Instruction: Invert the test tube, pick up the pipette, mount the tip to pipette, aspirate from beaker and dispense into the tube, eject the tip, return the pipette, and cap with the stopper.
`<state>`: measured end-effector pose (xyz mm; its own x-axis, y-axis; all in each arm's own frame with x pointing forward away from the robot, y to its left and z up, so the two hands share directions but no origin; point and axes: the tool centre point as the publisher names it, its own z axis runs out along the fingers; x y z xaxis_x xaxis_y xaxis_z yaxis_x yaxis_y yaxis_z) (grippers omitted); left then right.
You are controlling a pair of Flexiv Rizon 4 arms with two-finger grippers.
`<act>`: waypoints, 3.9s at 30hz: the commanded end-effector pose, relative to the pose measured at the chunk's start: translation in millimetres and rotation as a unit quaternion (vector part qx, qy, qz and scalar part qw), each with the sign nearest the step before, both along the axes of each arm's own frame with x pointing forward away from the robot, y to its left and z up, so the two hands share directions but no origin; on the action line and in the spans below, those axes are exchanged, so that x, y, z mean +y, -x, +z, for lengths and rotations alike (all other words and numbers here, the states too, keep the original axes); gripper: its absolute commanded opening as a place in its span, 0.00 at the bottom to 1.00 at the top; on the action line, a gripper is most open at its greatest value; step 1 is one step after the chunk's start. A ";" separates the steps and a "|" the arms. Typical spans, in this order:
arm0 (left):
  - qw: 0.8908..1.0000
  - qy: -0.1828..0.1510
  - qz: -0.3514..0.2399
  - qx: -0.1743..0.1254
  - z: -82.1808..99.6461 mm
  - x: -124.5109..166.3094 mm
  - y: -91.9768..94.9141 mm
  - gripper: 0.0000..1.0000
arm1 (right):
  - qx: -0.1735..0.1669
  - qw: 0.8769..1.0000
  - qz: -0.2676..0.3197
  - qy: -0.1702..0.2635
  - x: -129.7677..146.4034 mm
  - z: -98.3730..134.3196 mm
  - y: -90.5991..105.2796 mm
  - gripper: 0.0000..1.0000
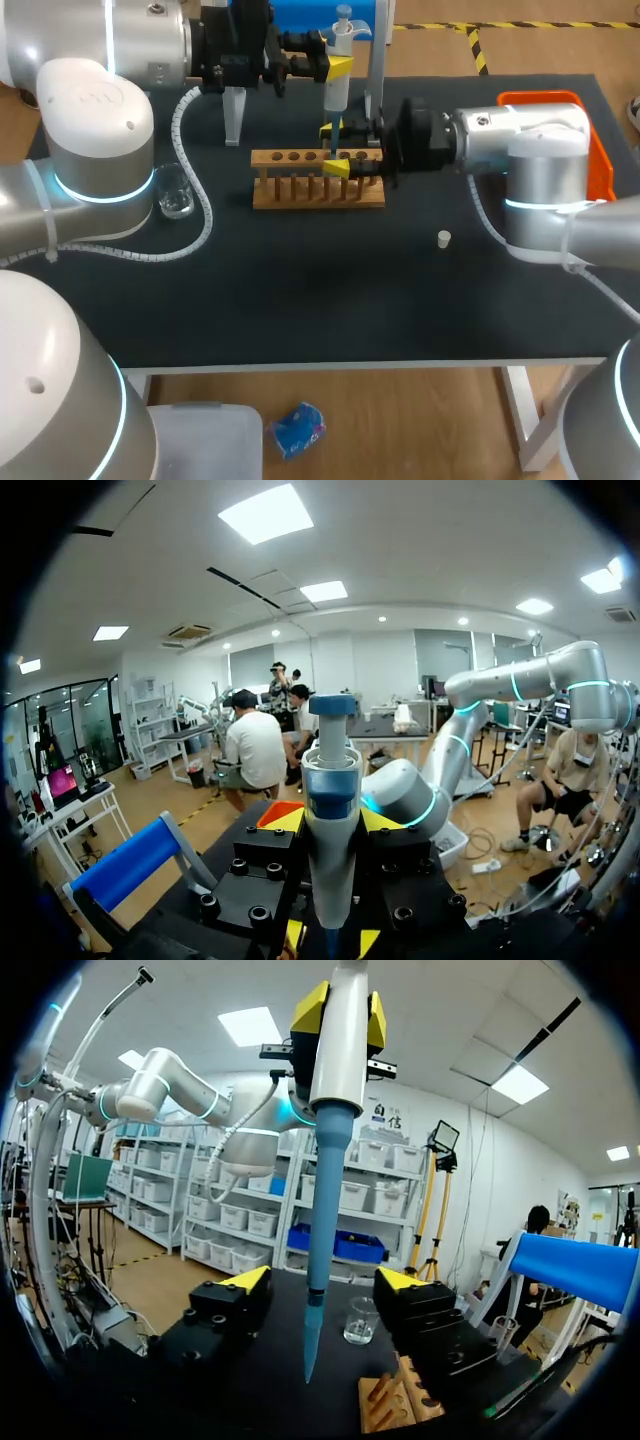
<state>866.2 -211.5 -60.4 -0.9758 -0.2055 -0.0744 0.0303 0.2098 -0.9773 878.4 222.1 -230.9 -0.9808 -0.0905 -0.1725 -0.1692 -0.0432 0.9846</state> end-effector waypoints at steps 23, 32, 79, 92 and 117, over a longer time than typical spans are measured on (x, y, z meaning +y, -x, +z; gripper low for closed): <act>1.000 0.002 0.000 -0.001 -0.6 0.3 0.2 0.00 | 0.033 0.995 -0.044 0.084 -71.1 -46.7 38.3 1.00; 1.000 0.002 0.000 -0.001 -0.6 0.3 0.2 0.00 | 0.033 0.995 -0.044 0.084 -71.1 -46.7 38.3 1.00; 0.983 0.001 0.184 0.008 -59.7 270.1 -74.9 0.00 | 0.033 0.995 -0.044 0.084 -71.1 -46.7 38.3 1.00; 0.984 -0.002 0.176 0.014 -63.2 259.1 -78.3 0.00 | 0.033 0.995 -0.044 0.084 -71.1 -46.7 38.3 1.00; 0.984 -0.002 0.176 0.014 -63.2 259.1 -78.3 0.00 | 0.034 0.994 -0.051 0.087 -63.7 -47.4 41.7 1.00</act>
<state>944.4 47.9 -123.1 -0.8470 -0.5294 -0.0480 -0.0747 0.2079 -0.9753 840.4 151.5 -278.5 -0.9950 -0.0265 -0.0962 -0.0989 0.1321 0.9863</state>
